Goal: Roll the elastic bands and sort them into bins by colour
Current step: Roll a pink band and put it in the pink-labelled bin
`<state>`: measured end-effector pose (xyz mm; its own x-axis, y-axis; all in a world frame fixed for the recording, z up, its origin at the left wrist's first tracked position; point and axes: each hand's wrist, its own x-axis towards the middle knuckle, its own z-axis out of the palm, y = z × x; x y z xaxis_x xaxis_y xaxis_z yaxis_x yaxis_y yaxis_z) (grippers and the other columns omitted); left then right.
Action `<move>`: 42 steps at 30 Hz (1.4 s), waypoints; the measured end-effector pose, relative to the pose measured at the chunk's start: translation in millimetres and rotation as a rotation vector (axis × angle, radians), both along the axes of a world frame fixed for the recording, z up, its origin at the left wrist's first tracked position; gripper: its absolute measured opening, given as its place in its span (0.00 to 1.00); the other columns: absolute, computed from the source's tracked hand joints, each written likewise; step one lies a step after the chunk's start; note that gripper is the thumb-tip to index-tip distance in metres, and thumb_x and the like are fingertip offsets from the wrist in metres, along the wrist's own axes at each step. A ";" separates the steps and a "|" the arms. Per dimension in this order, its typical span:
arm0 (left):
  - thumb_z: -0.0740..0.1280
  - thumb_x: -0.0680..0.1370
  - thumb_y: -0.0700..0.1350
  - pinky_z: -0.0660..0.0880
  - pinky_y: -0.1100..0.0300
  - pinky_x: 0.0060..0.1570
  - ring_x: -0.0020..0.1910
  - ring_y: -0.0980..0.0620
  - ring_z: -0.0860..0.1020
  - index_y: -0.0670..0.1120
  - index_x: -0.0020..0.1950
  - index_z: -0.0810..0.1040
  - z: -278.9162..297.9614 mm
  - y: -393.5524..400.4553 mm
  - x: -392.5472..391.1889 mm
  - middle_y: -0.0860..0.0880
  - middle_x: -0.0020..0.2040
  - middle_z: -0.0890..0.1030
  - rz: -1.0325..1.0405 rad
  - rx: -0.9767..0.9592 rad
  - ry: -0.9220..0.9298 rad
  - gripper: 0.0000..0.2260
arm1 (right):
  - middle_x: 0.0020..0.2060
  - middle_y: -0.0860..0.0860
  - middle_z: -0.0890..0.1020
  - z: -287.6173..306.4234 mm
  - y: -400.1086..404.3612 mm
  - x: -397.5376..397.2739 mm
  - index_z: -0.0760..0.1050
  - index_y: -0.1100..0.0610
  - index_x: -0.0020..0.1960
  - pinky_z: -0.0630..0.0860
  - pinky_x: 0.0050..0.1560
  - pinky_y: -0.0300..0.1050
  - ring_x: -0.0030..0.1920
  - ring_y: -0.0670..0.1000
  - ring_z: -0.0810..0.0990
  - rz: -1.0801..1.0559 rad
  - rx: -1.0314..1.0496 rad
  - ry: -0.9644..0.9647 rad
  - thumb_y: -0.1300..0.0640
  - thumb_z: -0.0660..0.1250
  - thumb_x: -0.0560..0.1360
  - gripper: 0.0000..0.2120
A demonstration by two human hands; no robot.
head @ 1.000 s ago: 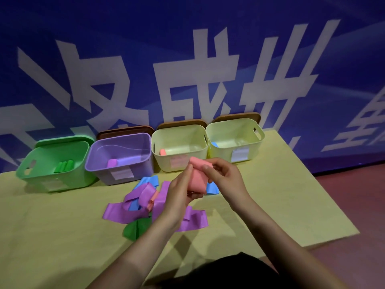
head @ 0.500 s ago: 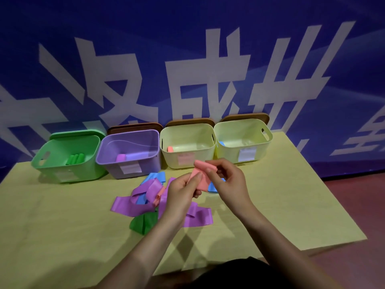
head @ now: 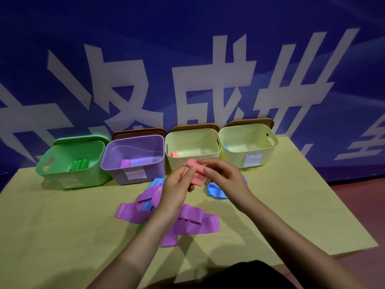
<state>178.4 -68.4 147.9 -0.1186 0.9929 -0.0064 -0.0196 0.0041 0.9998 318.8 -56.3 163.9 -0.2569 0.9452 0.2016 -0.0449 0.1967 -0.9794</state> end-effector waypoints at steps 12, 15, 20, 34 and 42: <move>0.67 0.78 0.43 0.68 0.67 0.29 0.26 0.59 0.70 0.41 0.40 0.81 6.4 32.5 -61.0 0.51 0.27 0.74 -0.084 -0.163 0.222 0.09 | 0.37 0.42 0.78 -23.6 32.8 -45.0 0.77 0.53 0.45 0.69 0.38 0.32 0.37 0.43 0.75 -0.191 0.314 -0.424 0.57 0.67 0.75 0.01; 0.68 0.77 0.40 0.68 0.69 0.27 0.27 0.57 0.71 0.40 0.40 0.80 6.8 43.4 -60.0 0.50 0.27 0.76 -0.016 -0.303 -0.103 0.07 | 0.36 0.44 0.72 -24.9 40.9 -53.9 0.77 0.57 0.44 0.66 0.38 0.31 0.37 0.41 0.71 -0.254 0.401 -0.415 0.61 0.68 0.73 0.01; 0.65 0.78 0.35 0.69 0.68 0.29 0.28 0.56 0.73 0.39 0.44 0.80 11.6 49.1 -57.7 0.46 0.33 0.79 -0.054 -0.332 -0.272 0.05 | 0.36 0.42 0.70 -29.2 51.5 -51.8 0.80 0.58 0.48 0.67 0.39 0.31 0.38 0.42 0.71 -0.268 0.415 -0.453 0.60 0.68 0.72 0.06; 0.60 0.81 0.37 0.70 0.68 0.32 0.32 0.55 0.74 0.41 0.42 0.80 13.9 62.9 -15.4 0.48 0.32 0.81 -0.092 -0.274 -0.240 0.12 | 0.47 0.50 0.78 -39.0 62.3 -2.1 0.81 0.52 0.56 0.72 0.49 0.32 0.49 0.43 0.77 -0.191 0.298 -0.277 0.51 0.63 0.76 0.13; 0.60 0.79 0.31 0.76 0.67 0.41 0.37 0.57 0.79 0.43 0.54 0.80 6.1 75.5 2.4 0.49 0.37 0.82 -0.117 -0.143 -0.062 0.12 | 0.34 0.55 0.82 -31.0 65.5 0.6 0.79 0.60 0.44 0.77 0.38 0.47 0.35 0.51 0.80 -0.254 -0.114 -0.055 0.57 0.72 0.73 0.06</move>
